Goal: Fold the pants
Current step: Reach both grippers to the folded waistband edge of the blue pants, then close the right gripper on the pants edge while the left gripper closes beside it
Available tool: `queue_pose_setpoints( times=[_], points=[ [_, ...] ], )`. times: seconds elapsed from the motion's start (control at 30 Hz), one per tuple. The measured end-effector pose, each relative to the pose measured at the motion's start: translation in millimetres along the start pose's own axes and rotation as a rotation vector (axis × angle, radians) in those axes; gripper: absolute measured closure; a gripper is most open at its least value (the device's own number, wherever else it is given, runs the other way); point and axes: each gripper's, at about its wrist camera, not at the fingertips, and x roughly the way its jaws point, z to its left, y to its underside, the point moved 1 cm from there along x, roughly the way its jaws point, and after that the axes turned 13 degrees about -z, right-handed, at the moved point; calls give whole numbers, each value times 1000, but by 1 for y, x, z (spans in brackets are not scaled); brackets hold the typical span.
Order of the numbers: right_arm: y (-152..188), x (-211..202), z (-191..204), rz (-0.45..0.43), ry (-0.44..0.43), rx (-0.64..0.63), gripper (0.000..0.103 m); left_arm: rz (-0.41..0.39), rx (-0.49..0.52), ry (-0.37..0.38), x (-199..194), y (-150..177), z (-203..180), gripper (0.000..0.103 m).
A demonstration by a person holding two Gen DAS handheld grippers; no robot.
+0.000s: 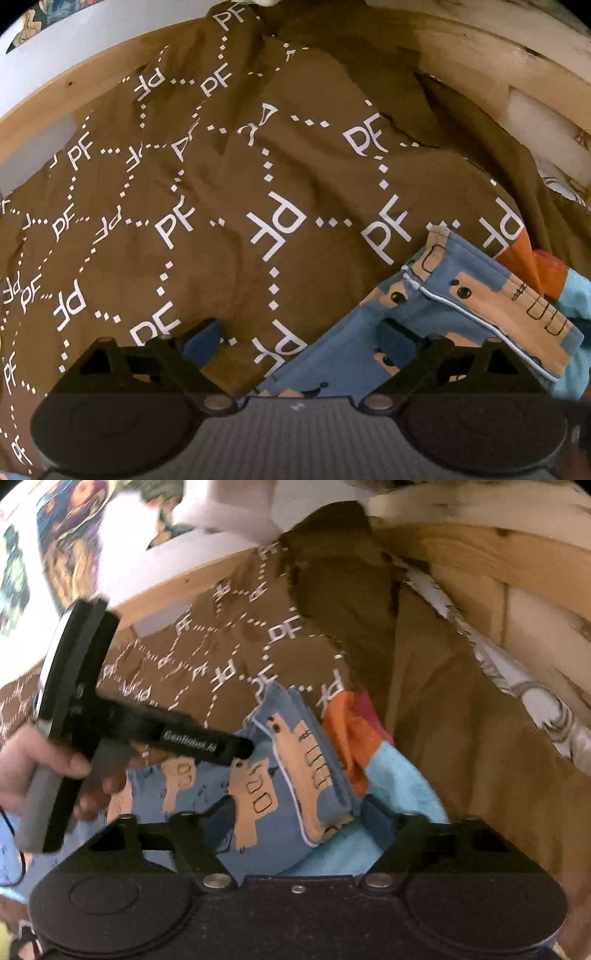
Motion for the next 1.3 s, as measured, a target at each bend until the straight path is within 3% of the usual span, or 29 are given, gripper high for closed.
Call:
queue_pose_setpoints(
  times=[0.07,0.13,0.2,0.27,0.4,0.53,0.8,0.9,1.03,1.13,1.2,1.3],
  points=[
    [0,-1,-6,-7,16,42,62,2,-4,1,2,-2,1,7],
    [1,-3,-12,-15,24,95,69,6,-9,0,2,-2,1,7],
    [2,-4,-16,-25,34,125,83,10,-14,-3,2,-6,3,7],
    [3,-7,-14,-42,44,121,86,9,-18,-6,-3,-9,6,9],
    [8,-16,11,-93,62,-44,88,-15,-54,-2,-19,-15,16,10],
    [15,-21,37,-116,46,-192,88,-24,-148,42,-40,-10,34,17],
    [23,-18,68,-126,-1,-322,88,45,-393,283,-52,-6,54,23],
    [27,-18,80,-127,-14,-376,88,65,-402,324,-50,-8,47,22],
    [37,-19,93,-129,-26,-456,88,85,-375,314,-47,-4,29,23],
    [42,-20,100,-130,-34,-496,88,107,-393,325,-43,-1,25,36],
    [44,-22,105,-134,-39,-525,88,118,-379,300,-41,0,24,65],
    [48,-22,111,-129,-52,-537,89,119,-385,255,-45,4,31,76]
  ],
)
